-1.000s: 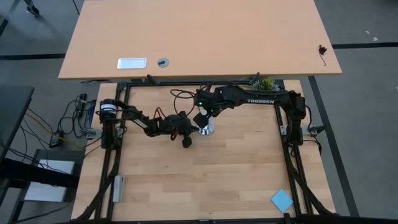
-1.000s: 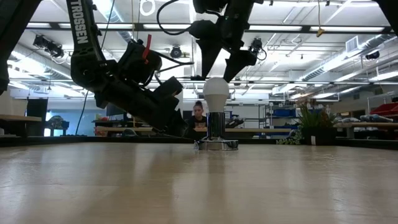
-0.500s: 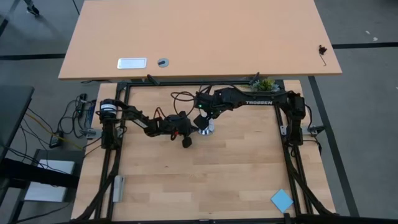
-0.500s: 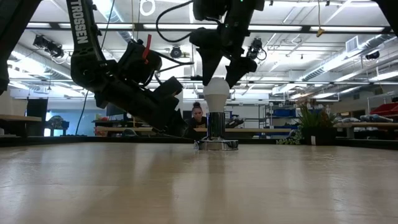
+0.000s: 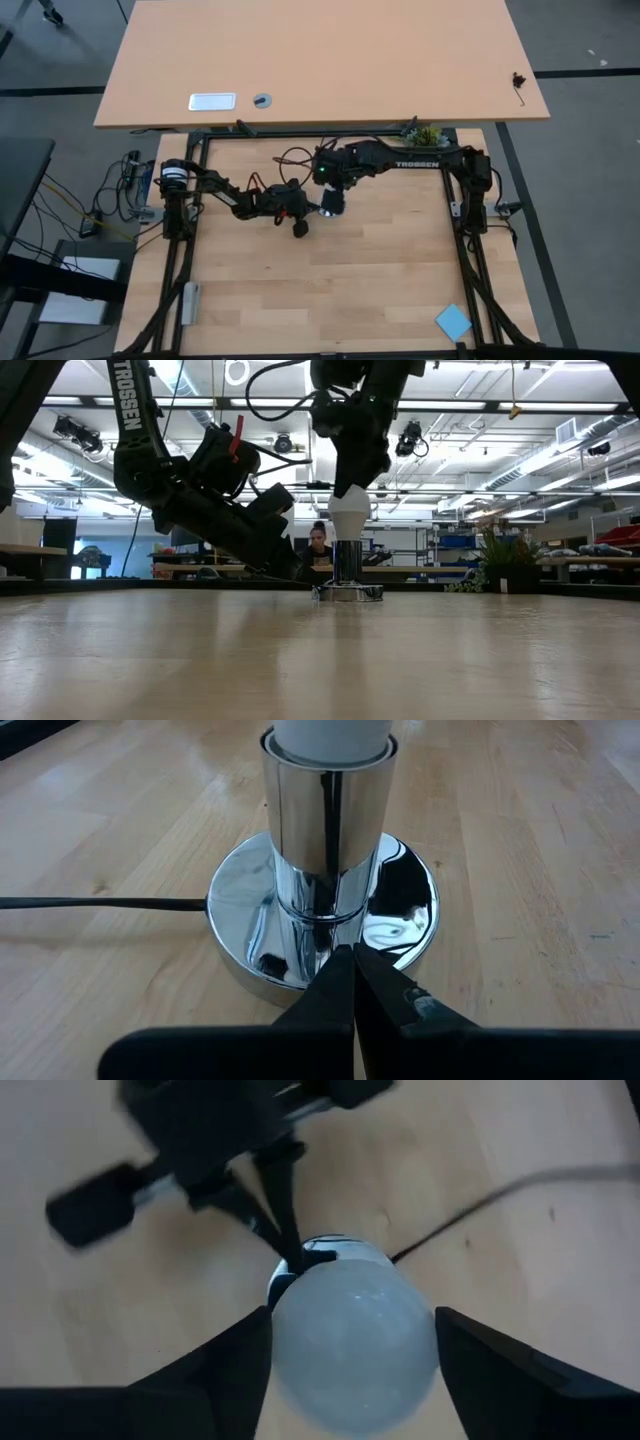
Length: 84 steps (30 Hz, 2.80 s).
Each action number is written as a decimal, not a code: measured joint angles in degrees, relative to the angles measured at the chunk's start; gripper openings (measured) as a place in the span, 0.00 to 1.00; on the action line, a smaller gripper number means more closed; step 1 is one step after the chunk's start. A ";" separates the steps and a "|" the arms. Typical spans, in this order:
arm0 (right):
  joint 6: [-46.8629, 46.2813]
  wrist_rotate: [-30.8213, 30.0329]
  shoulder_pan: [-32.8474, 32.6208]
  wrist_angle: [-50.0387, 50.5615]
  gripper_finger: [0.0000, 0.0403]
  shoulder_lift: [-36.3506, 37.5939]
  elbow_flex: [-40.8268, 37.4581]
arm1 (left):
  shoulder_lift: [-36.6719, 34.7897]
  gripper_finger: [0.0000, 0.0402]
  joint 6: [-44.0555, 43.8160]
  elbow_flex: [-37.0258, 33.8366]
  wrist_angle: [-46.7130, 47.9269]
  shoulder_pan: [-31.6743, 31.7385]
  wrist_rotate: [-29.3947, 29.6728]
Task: Screw lightbulb
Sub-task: Remove the lightbulb from the lamp socket
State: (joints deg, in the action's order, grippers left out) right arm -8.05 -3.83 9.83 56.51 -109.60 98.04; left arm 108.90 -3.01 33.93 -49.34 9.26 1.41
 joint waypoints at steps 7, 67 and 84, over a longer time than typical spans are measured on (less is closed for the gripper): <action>24.22 1.71 -0.15 -0.39 0.62 0.15 0.09 | 0.00 0.01 0.00 0.00 0.00 0.00 -0.02; 13.32 -2.09 -3.20 -1.09 0.70 0.41 4.73 | -0.02 0.01 -0.02 0.00 0.46 0.02 -0.66; -16.46 -6.92 -1.28 2.43 0.84 0.00 3.08 | -0.02 0.01 -0.02 0.00 0.48 0.02 -0.66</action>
State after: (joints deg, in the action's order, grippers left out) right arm -24.51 -10.75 8.54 58.94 -109.60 101.12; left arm 108.88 -3.03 33.93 -48.86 9.28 0.75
